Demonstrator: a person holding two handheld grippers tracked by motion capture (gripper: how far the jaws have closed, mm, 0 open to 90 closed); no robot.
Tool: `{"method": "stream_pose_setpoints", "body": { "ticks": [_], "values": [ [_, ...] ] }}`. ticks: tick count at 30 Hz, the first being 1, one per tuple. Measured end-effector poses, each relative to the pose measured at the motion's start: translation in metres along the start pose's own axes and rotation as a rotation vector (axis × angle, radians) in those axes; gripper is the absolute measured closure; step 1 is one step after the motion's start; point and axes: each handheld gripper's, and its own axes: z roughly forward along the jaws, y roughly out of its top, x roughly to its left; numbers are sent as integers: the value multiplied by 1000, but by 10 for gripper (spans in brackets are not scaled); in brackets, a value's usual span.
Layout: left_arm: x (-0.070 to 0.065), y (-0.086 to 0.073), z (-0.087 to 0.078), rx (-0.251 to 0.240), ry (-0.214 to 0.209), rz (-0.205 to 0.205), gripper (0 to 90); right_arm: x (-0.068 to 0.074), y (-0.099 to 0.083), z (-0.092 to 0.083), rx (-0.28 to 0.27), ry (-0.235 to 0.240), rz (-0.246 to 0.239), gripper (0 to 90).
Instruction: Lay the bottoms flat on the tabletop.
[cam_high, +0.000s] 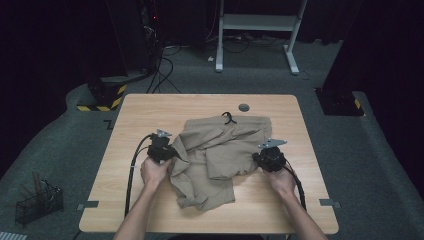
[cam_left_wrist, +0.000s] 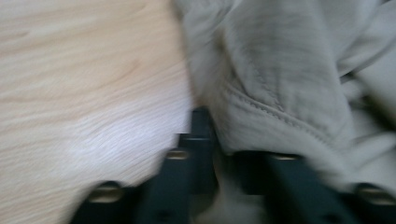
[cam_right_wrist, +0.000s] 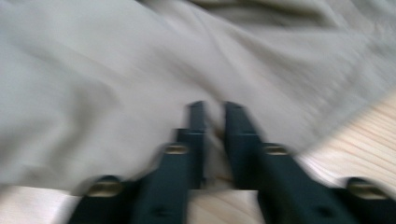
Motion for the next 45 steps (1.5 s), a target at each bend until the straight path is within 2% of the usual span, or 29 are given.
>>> {"method": "stream_pose_setpoints", "body": {
  "ticks": [3, 5, 6, 8, 10, 11, 12, 14, 16, 17, 20, 21, 25, 27, 29, 32, 35, 36, 37, 40, 41, 42, 43, 45],
  "values": [
    [-6, -3, -11, -52, -31, 0, 500, 18, 1, -4, -73, 67, -3, 621],
    [-8, -7, -20, -86, -50, -11, 431, 34, 3, -1, -108, 122, -6, 567],
    [-9, -10, -26, -102, -62, -15, 431, 34, 3, -1, -108, 122, -6, 536],
    [-11, -14, -32, -102, -77, -15, 405, 46, 5, 5, -86, 145, -28, 508],
    [-16, -18, -32, -76, -81, 8, 393, 53, 5, 14, -46, 138, -59, 512],
    [-21, -22, -28, -42, -64, 35, 394, 55, 4, 18, -24, 131, -63, 527],
    [-24, -24, -24, -15, -50, 41, 409, 57, 2, 24, 12, 125, -69, 595],
    [-27, -27, -16, 22, -16, 58, 465, 57, 1, 27, 12, 132, -72, 698],
    [-28, -31, -5, 64, -4, 58, 570, 58, 1, 26, 18, 118, -110, 806],
    [-27, -31, -2, 74, -1, 59, 660, 60, 1, 26, 21, 107, -132, 854],
    [-26, -30, 0, 81, 38, 77, 823, 60, 3, 24, 33, 97, -165, 871],
    [-26, -29, 0, 88, 60, 103, 849, 60, 3, 24, 32, 92, -169, 872],
    [-24, -26, 0, 112, 121, 152, 869, 49, 5, 5, -30, 42, -160, 872],
    [-17, -26, 0, 112, 133, 131, 871, 34, 5, -8, -54, -1, -146, 871],
    [-10, -26, -1, 109, 144, 109, 871, 18, 3, -15, -48, -45, -133, 872],
    [-3, -25, -2, 91, 120, 75, 870, -11, -5, -19, -34, -69, -67, 872],
    [-10, -24, -1, 80, 120, 92, 850, -18, -9, -13, -9, -94, -54, 855],
    [-12, -24, -3, 63, 106, 90, 690, -16, -9, -12, 0, -92, -54, 811],
    [-14, -23, -7, 41, 91, 88, 690, -12, -10, -13, -14, -87, -52, 728],
    [-20, -19, -24, -39, 37, 81, 493, 2, -7, -27, -114, -11, -10, 590],
    [-23, -17, -30, -54, 16, 82, 493, 2, -7, -27, -114, -11, -10, 590],
    [-26, -14, -33, -55, -18, 85, 447, 12, -3, -28, -127, 27, -11, 556],
    [-28, -12, -33, -52, -34, 83, 447, 12, -3, -28, -127, 27, -11, 556],
    [-31, -9, -27, -12, -48, 85, 436, 21, 0, -18, -87, 17, -48, 548]
  ]
}}
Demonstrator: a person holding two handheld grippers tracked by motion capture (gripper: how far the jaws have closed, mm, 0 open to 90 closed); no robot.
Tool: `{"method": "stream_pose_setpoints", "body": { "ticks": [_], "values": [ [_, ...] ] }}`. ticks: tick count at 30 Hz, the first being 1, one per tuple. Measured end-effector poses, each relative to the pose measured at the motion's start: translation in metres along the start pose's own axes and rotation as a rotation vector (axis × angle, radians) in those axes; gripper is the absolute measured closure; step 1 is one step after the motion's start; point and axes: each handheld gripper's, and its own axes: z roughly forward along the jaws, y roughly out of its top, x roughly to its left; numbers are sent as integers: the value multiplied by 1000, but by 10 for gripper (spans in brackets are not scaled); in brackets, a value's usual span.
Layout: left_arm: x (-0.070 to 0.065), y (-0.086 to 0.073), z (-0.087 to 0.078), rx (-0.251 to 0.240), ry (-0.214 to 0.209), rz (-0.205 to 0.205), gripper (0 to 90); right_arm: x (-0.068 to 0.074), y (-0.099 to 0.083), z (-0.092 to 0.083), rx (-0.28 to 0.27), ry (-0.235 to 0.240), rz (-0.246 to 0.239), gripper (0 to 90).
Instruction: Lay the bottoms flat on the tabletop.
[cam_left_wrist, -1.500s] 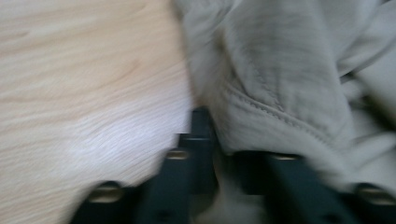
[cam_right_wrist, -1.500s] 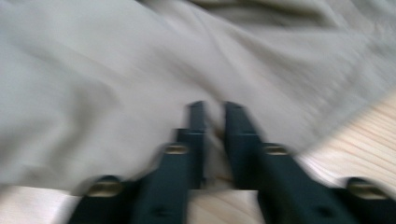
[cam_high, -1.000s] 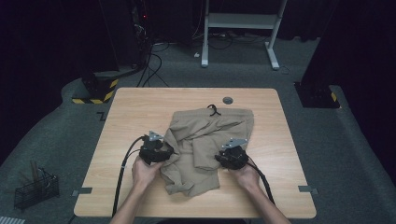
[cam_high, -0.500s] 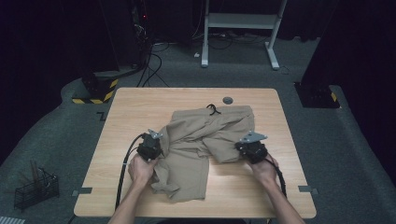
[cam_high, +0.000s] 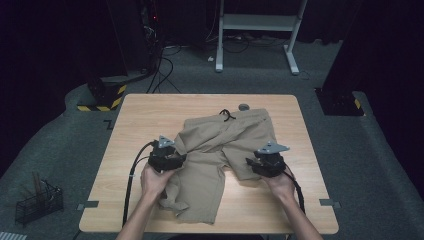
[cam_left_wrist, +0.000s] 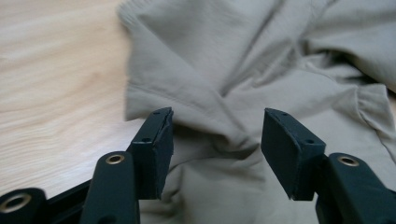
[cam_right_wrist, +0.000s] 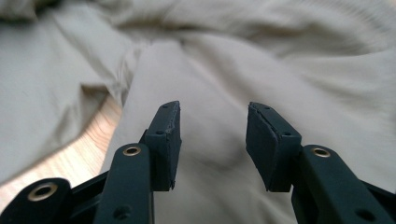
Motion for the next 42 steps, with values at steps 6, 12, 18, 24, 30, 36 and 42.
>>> {"method": "stream_pose_setpoints", "body": {
  "ticks": [6, 12, 18, 24, 30, 36, 42],
  "values": [
    [3, -10, 26, 175, -12, 4, 807, 3, -10, 30, 138, 49, -6, 893],
    [3, -14, 9, 162, 7, 51, 895, 8, -20, 8, 181, 88, -47, 897],
    [2, 11, 10, 54, 84, 67, 455, 9, -3, -1, 14, 59, 9, 668],
    [7, 30, 39, 2, 122, 11, 408, 43, 24, 38, -25, 123, -7, 578],
    [22, 33, 63, 88, 101, -29, 644, 75, 42, 82, 69, 175, -82, 590],
    [22, 32, 59, 148, 131, 20, 878, 84, 34, 82, 132, 198, -184, 894],
    [39, 33, 45, 102, 142, -59, 669, 79, 13, 53, 155, 224, -223, 891]
  ]
}}
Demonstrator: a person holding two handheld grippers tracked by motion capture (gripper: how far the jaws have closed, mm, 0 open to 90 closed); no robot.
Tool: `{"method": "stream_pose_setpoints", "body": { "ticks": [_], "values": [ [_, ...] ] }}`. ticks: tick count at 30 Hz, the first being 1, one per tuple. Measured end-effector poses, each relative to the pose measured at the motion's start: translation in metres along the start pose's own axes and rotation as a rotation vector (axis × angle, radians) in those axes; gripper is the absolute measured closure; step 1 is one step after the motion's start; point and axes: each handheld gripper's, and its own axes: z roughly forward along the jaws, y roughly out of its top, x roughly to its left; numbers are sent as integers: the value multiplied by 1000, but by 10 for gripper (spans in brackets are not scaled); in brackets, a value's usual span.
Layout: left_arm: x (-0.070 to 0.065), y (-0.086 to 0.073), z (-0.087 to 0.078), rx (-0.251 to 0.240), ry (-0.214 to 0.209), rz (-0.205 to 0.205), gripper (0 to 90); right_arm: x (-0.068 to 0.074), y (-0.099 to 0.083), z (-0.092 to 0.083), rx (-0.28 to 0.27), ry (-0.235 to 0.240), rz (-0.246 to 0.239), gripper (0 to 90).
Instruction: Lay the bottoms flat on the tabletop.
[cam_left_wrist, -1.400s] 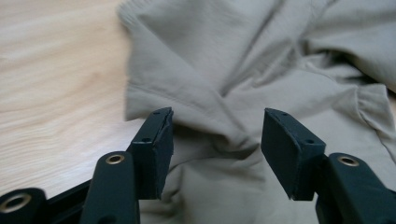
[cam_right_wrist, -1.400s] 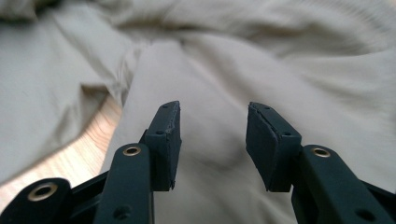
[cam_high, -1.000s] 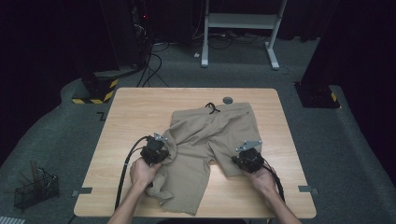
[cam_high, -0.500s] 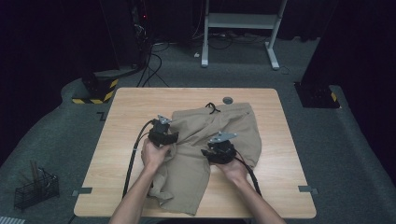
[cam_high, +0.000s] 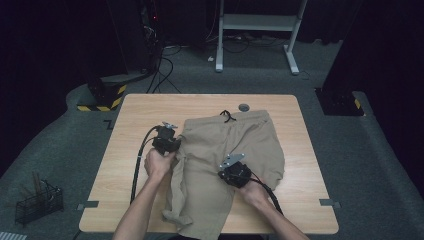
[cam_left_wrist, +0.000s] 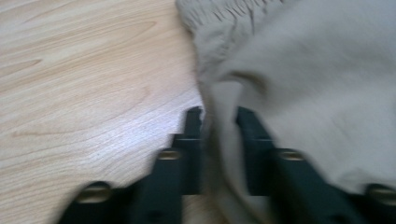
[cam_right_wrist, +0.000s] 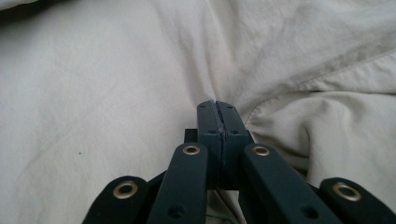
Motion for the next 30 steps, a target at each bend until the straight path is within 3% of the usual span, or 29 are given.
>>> {"method": "stream_pose_setpoints", "body": {
  "ticks": [2, 3, 6, 8, 10, 12, 13, 14, 17, 19, 20, 21, 22, 23, 24, 27, 30],
  "values": [
    [1, 0, 1, -20, 6, -3, 556, -1, -3, -3, -11, 3, 12, 844],
    [0, 0, 1, -33, -2, 0, 512, -2, -3, -4, -33, -11, 21, 760],
    [-7, 3, 3, -59, -40, 2, 479, -4, 4, -5, -97, -53, 62, 642],
    [-14, 5, 9, -29, -61, 40, 551, -6, 8, 1, -94, -71, 80, 653],
    [-21, 5, 16, 9, -56, 86, 686, -7, 8, 9, -45, -73, 71, 724],
    [-23, 4, 24, 58, -22, 122, 845, -6, 6, 10, -33, -63, 56, 860],
    [-22, 5, 28, 63, -8, 119, 875, -6, 7, 9, -21, -69, 44, 887],
    [-21, 7, 29, 61, 7, 111, 881, -6, 7, 9, -16, -71, 34, 892],
    [-12, 17, 30, 26, 108, 107, 883, -9, 12, 12, -9, -100, 35, 894],
    [0, 24, 30, 9, 130, 42, 869, -15, 16, 18, -24, -116, 58, 888],
    [3, 25, 28, 2, 141, 23, 775, -18, 19, 21, -32, -116, 76, 853],
    [6, 26, 25, -7, 132, -5, 696, -19, 21, 23, -36, -117, 81, 810],
    [7, 27, 20, -21, 97, -25, 624, -18, 23, 24, -37, -113, 87, 743],
    [5, 26, 14, -40, 68, -21, 564, -18, 24, 24, -40, -102, 91, 698],
    [-2, 25, 3, -71, 33, 16, 531, -16, 24, 21, -46, -94, 96, 677],
    [-21, 19, -17, -84, -32, 104, 439, -6, 17, -3, -109, -116, 90, 611],
    [-32, 5, -22, -83, -125, 88, 425, -8, 0, -27, -104, -183, 124, 546]
  ]
}}
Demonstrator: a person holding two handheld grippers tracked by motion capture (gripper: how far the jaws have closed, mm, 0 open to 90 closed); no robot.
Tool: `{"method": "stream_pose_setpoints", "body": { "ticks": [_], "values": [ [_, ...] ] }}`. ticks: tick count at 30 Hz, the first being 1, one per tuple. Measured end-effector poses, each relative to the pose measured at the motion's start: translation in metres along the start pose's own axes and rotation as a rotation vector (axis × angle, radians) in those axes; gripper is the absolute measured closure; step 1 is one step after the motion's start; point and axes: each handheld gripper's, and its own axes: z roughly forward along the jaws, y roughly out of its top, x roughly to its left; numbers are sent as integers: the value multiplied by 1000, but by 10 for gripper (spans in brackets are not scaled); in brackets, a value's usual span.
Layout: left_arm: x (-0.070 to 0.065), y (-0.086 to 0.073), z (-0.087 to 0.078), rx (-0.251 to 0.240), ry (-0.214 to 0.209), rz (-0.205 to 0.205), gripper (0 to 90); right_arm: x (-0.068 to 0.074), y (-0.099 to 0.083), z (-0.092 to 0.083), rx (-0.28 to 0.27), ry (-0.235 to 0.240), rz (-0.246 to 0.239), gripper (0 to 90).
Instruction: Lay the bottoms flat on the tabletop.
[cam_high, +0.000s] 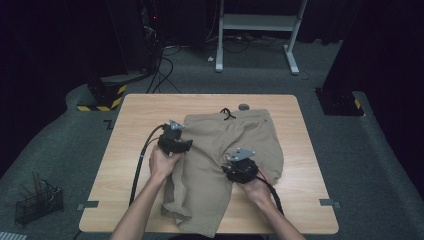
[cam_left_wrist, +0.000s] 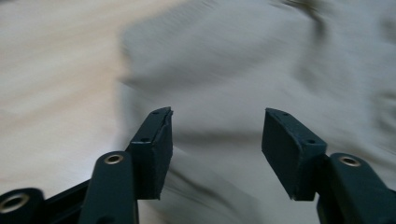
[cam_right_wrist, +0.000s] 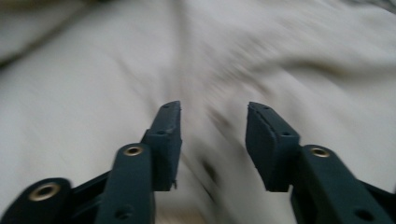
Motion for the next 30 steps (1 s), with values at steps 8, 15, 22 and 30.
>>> {"method": "stream_pose_setpoints", "body": {
  "ticks": [8, 15, 22, 30],
  "values": [
    [-2, -30, 33, 94, 71, 20, 509, -33, -41, -10, 101, -2, 88, 731],
    [22, -17, 38, 150, 234, 76, 617, -40, -22, 9, 91, 14, 72, 871],
    [9, -18, -1, 27, 43, 7, 408, -44, -16, -17, -45, 32, 124, 691],
    [-11, -61, -7, 44, 1, 5, 372, -52, -56, -48, -11, -33, 163, 511]
  ]
}}
